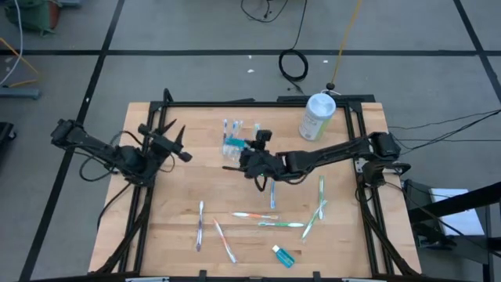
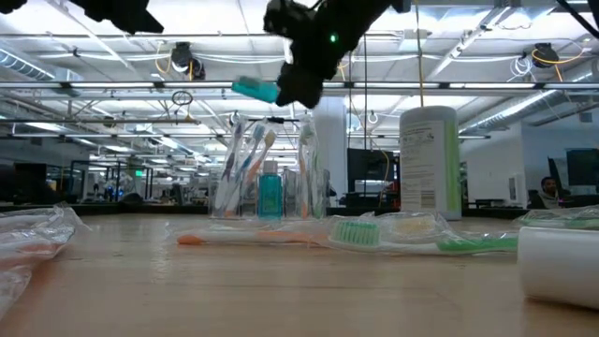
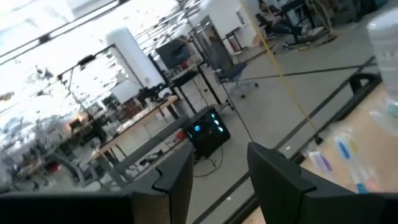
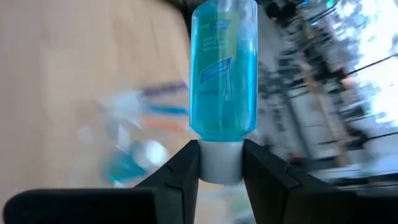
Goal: Pick & Place toothbrushing station
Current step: Put the top mouthwash into the transparent organizer
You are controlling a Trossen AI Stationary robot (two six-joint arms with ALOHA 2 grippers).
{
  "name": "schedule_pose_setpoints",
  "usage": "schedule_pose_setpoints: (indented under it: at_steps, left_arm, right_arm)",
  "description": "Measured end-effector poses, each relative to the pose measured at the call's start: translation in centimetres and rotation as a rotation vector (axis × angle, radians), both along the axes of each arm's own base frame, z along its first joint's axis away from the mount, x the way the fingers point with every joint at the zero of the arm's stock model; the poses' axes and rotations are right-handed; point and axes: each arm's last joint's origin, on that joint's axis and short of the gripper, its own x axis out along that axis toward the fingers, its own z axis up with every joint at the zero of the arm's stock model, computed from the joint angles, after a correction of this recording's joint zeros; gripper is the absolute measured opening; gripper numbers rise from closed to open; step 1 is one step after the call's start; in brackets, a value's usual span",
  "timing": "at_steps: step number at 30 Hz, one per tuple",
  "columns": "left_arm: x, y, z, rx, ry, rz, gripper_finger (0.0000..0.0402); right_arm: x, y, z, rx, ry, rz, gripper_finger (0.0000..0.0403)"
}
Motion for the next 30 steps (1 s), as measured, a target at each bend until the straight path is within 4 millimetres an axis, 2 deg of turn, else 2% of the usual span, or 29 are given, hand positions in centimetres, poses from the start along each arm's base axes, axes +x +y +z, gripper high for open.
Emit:
schedule_pose_setpoints:
  at_steps: [5,9,12,17,21,25,30]
  left_arm:
    - [0.4,0.1,-0.8,0.024,0.054,-0.002,0.0156]
    - [0.6,0.0,-1.2,-0.015,-0.022,-0.053,0.0156]
    - [1.2,-0.5,-2.0,-0.028,-0.037,-0.249,0.0156]
    - [2.2,-1.4,-3.3,-0.203,-0.064,-0.768,0.0156]
    - [2.4,-2.0,-4.1,-0.371,-0.046,-0.995,0.0156]
    - [2.3,-2.4,-4.7,-0.540,-0.038,-1.083,0.0156]
    - [2.2,-2.4,-5.0,-0.673,-0.077,-1.047,0.0156]
  right_arm:
    - [0.1,-0.9,-0.9,-0.190,0.259,0.088,0.0097]
    - [0.2,-1.1,-0.8,-0.324,0.409,0.172,0.0097]
    - [0.2,-0.9,-0.7,-0.416,0.503,0.214,0.0097]
    - [0.0,-0.6,-0.5,-0.579,0.665,0.174,0.0097]
    - [-0.3,-0.4,-0.9,-0.696,0.832,0.228,0.0098]
    - [-0.6,-0.1,-1.9,-0.780,0.974,0.305,0.0098]
    - [-1.4,-0.1,-3.6,-0.866,1.143,0.397,0.0098]
